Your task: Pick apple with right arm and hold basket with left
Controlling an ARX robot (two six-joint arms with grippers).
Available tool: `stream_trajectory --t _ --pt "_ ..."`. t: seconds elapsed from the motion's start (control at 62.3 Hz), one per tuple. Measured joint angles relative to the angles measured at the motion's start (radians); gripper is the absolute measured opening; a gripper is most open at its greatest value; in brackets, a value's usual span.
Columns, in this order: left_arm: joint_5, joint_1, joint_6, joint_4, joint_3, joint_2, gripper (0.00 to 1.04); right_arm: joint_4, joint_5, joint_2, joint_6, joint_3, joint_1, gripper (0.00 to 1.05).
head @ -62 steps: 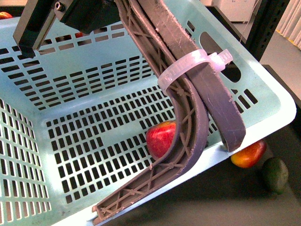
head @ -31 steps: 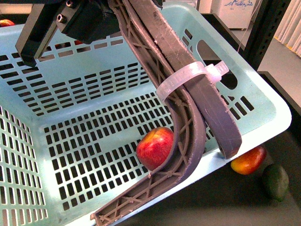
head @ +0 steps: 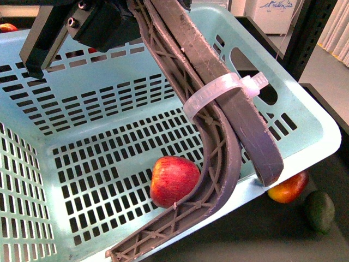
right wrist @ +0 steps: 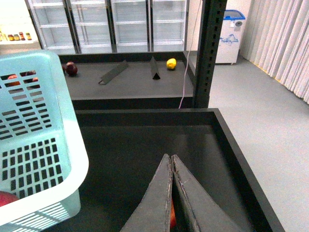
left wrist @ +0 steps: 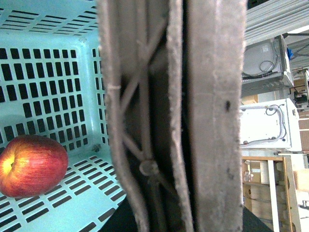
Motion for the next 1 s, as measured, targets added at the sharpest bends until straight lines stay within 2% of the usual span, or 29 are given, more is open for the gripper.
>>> stream_trajectory --t 0.578,0.706,0.899,0.931,0.995 --pt "0.000 0.000 0.000 0.000 0.000 0.000 0.15 -0.172 0.000 -0.172 0.000 0.000 0.000 0.02" --pt "0.002 0.000 0.000 0.000 0.000 0.000 0.15 -0.336 0.001 -0.317 0.000 0.000 0.000 0.02" --pt "0.000 0.000 0.000 0.000 0.000 0.000 0.15 -0.346 0.002 -0.340 0.000 0.000 0.000 0.02" --pt "0.001 0.000 -0.002 0.000 0.000 0.000 0.15 -0.346 0.002 -0.340 0.000 0.000 0.000 0.03" --pt "0.000 0.000 -0.002 0.000 0.000 0.000 0.15 -0.346 0.002 -0.341 0.000 0.000 0.000 0.15"
